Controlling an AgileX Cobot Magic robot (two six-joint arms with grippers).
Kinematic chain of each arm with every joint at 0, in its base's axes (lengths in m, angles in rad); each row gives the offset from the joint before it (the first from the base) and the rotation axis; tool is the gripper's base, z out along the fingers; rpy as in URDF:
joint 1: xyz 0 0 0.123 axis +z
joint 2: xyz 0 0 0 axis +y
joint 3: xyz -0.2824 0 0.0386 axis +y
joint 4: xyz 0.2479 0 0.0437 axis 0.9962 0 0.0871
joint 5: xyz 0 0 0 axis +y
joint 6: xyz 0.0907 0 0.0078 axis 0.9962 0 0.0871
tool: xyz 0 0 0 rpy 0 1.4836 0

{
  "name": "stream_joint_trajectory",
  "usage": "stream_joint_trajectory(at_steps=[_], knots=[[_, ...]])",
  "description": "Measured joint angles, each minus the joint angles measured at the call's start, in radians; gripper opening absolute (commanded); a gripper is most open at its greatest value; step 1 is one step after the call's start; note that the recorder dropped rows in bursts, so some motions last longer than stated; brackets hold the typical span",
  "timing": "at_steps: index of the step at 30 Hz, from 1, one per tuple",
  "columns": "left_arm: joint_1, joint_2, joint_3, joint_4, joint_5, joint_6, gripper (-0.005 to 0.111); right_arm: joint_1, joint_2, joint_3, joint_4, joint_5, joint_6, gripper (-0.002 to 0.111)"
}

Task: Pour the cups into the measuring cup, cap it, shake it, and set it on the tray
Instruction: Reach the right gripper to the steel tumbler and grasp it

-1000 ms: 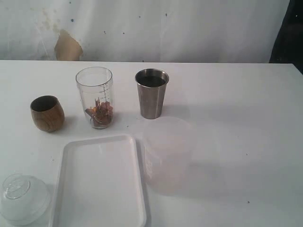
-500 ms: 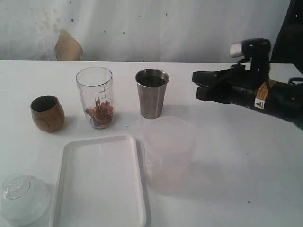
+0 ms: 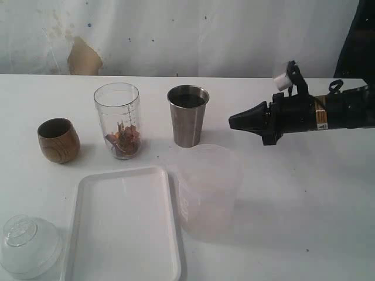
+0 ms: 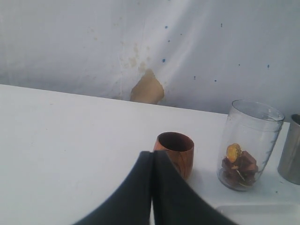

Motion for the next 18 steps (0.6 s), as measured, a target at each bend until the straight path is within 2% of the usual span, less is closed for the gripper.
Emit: stream_joint_trajectory(at_steps=[4, 7, 10, 16, 18], knots=[[0.000, 0.000, 0.000, 0.000, 0.000, 0.000, 0.000, 0.000, 0.067, -0.001, 0.064, -0.014, -0.097, 0.001], [0.000, 0.000, 0.000, 0.000, 0.000, 0.000, 0.000, 0.000, 0.111, -0.003, 0.142, -0.027, -0.184, 0.009], [0.000, 0.000, 0.000, 0.000, -0.002, 0.000, 0.000, 0.007, 0.151, -0.002, 0.206, -0.059, -0.280, 0.024], [0.000, 0.000, 0.000, 0.000, -0.014, 0.000, 0.000, 0.047, 0.210, -0.002, 0.320, -0.072, -0.402, 0.065], [0.000, 0.000, 0.000, 0.000, -0.014, 0.000, 0.000, 0.070, 0.222, -0.002, 0.359, -0.072, -0.410, 0.071]])
